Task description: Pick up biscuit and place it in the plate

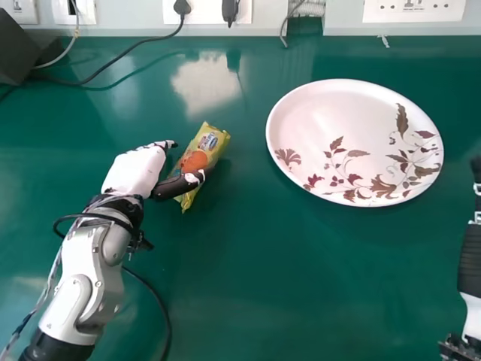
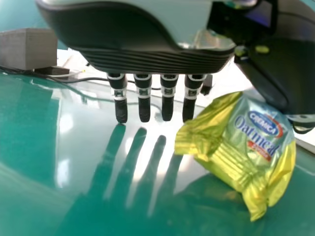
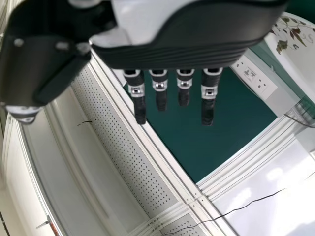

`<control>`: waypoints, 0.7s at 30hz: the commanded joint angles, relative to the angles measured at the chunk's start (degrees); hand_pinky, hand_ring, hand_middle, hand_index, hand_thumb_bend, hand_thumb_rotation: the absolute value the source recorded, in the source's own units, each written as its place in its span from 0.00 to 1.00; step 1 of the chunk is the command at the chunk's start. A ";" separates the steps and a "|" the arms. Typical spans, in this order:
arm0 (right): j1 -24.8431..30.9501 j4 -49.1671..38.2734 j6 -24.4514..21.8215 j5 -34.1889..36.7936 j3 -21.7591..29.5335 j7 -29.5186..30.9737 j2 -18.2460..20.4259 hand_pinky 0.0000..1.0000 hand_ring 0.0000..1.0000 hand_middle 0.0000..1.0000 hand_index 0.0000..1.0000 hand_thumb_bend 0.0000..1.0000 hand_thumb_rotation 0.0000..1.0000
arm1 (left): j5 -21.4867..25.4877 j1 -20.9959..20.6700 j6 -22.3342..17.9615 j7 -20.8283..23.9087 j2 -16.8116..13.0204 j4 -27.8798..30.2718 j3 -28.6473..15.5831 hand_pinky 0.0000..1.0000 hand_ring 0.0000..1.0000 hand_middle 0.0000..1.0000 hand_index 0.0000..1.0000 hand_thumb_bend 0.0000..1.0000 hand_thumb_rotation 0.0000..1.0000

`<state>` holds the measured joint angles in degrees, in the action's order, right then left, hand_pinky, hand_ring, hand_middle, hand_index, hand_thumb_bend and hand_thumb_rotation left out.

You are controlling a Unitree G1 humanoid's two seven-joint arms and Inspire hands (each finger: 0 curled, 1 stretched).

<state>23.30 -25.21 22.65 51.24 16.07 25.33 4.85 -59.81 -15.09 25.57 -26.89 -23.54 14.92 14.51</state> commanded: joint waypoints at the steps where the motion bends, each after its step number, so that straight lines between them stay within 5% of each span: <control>1: -0.16 0.68 0.32 0.21 0.11 0.14 1.54 0.77 1.00 1.00 0.87 0.98 0.20 | -0.78 1.16 0.08 -2.04 -1.36 -0.67 1.15 0.88 0.94 0.96 0.92 1.00 0.61; 21: -0.80 1.25 1.73 -1.12 -0.58 -0.04 1.76 0.81 1.00 1.00 0.88 0.98 0.18 | -1.57 -4.65 -9.15 -5.41 -8.97 -3.23 2.63 0.88 0.94 0.96 0.92 1.00 0.63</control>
<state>22.98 -23.94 23.62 50.43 15.45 25.30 4.80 -60.65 -19.91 16.89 -31.16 -31.40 12.75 16.46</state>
